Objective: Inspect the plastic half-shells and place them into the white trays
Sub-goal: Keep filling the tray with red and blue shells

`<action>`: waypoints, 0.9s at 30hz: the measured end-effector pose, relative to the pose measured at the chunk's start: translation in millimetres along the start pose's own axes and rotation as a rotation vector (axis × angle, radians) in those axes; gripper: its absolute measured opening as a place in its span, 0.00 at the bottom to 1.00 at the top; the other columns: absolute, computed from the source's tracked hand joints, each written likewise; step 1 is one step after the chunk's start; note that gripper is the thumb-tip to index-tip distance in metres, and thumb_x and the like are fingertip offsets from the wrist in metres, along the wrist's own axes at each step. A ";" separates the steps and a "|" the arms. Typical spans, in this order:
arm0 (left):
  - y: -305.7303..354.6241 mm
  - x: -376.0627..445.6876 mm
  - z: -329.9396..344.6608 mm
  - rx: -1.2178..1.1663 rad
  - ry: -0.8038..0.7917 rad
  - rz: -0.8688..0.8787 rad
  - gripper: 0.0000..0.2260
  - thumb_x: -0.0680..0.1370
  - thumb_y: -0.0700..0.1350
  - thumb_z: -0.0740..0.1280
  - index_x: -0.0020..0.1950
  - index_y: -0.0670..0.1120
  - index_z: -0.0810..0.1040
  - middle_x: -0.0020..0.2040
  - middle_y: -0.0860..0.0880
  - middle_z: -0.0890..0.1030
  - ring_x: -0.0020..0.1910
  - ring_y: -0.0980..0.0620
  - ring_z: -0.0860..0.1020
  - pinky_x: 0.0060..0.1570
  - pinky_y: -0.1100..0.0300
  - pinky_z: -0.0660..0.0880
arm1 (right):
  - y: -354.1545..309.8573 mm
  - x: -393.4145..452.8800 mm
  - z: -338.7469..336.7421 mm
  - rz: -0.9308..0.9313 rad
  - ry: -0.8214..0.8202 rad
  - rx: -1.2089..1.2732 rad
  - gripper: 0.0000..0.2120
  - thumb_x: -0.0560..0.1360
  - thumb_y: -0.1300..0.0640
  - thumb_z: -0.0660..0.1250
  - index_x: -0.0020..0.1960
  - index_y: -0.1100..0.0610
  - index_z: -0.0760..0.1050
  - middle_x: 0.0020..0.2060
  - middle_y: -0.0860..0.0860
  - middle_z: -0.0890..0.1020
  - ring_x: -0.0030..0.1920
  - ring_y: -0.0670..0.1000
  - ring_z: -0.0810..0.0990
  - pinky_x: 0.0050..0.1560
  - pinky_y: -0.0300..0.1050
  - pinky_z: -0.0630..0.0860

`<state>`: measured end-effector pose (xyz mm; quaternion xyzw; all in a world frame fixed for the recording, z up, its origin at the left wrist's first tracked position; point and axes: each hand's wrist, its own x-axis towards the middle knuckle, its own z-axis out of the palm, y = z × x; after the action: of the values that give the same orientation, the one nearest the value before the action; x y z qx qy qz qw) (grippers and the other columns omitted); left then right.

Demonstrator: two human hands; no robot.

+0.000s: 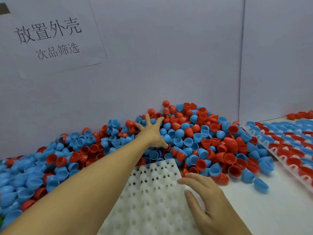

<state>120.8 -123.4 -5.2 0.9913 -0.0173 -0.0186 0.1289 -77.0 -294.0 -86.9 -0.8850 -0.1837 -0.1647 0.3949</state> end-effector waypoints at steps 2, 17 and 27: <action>-4.7 -1.1 5.2 0.007 0.070 0.043 0.46 0.67 0.53 0.79 0.77 0.63 0.53 0.79 0.49 0.38 0.76 0.29 0.47 0.63 0.36 0.73 | 0.6 0.5 0.4 -0.003 -0.002 -0.001 0.14 0.79 0.53 0.65 0.60 0.36 0.75 0.62 0.35 0.72 0.67 0.34 0.65 0.68 0.34 0.62; -20.6 -5.2 10.8 -0.099 0.246 -0.022 0.29 0.72 0.42 0.73 0.68 0.59 0.67 0.73 0.41 0.58 0.68 0.34 0.65 0.49 0.50 0.75 | 2.1 2.3 1.1 0.002 -0.031 -0.016 0.12 0.79 0.54 0.65 0.59 0.41 0.77 0.59 0.37 0.74 0.64 0.36 0.68 0.59 0.23 0.59; -31.0 -1.1 9.1 -0.147 0.219 0.015 0.27 0.72 0.42 0.74 0.67 0.58 0.70 0.64 0.43 0.68 0.63 0.37 0.68 0.52 0.50 0.74 | 2.9 4.3 3.1 -0.005 -0.049 -0.004 0.14 0.79 0.56 0.65 0.56 0.37 0.74 0.57 0.34 0.73 0.62 0.34 0.68 0.58 0.23 0.60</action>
<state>120.2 -95.7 -21.9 0.9751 -0.0092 0.0893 0.2027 -71.4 -292.6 -88.8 -0.8891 -0.1951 -0.1443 0.3881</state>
